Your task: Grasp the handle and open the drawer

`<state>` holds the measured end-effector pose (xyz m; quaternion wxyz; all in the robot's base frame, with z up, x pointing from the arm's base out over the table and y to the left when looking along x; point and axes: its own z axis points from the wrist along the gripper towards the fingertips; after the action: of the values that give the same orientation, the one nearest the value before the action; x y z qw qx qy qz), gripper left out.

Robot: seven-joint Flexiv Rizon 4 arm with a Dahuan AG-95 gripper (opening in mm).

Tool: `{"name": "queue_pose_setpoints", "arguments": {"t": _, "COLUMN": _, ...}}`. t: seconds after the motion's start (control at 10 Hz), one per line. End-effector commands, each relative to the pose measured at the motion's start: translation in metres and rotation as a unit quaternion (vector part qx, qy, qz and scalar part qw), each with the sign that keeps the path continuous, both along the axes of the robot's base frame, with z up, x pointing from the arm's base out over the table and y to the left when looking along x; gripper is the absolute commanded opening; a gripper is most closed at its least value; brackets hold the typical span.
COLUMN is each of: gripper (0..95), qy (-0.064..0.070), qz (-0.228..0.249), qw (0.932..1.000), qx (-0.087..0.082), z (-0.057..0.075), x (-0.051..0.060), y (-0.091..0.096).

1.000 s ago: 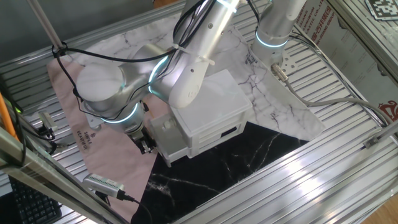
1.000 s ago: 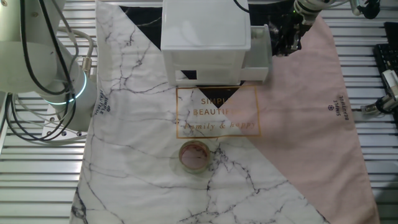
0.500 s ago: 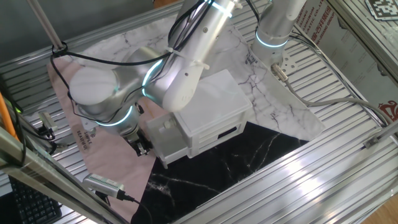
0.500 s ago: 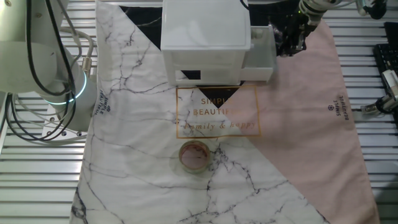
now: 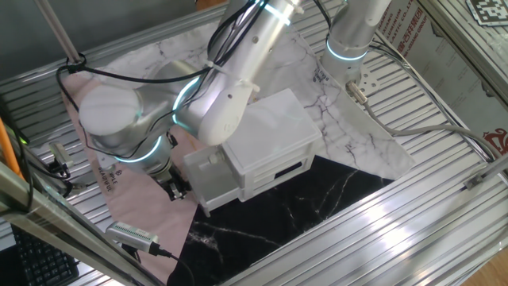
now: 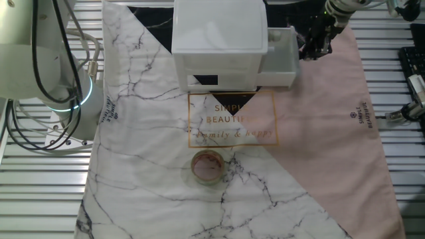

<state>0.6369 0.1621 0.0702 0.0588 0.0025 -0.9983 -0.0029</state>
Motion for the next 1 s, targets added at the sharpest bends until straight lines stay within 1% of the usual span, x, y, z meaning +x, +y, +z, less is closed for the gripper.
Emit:
{"name": "queue_pose_setpoints", "arguments": {"t": 0.1, "gripper": 0.0, "qy": 0.001, "qz": 0.002, "qw": 1.0, "qx": 0.001, "z": 0.0, "x": 0.003, "y": -0.001}}
{"name": "queue_pose_setpoints", "arguments": {"t": 0.6, "gripper": 0.0, "qy": 0.004, "qz": 0.005, "qw": 1.0, "qx": 0.002, "z": 0.002, "x": 0.016, "y": -0.002}}
{"name": "queue_pose_setpoints", "arguments": {"t": 1.0, "gripper": 0.0, "qy": 0.005, "qz": 0.004, "qw": 1.0, "qx": 0.002, "z": 0.002, "x": 0.022, "y": -0.001}}
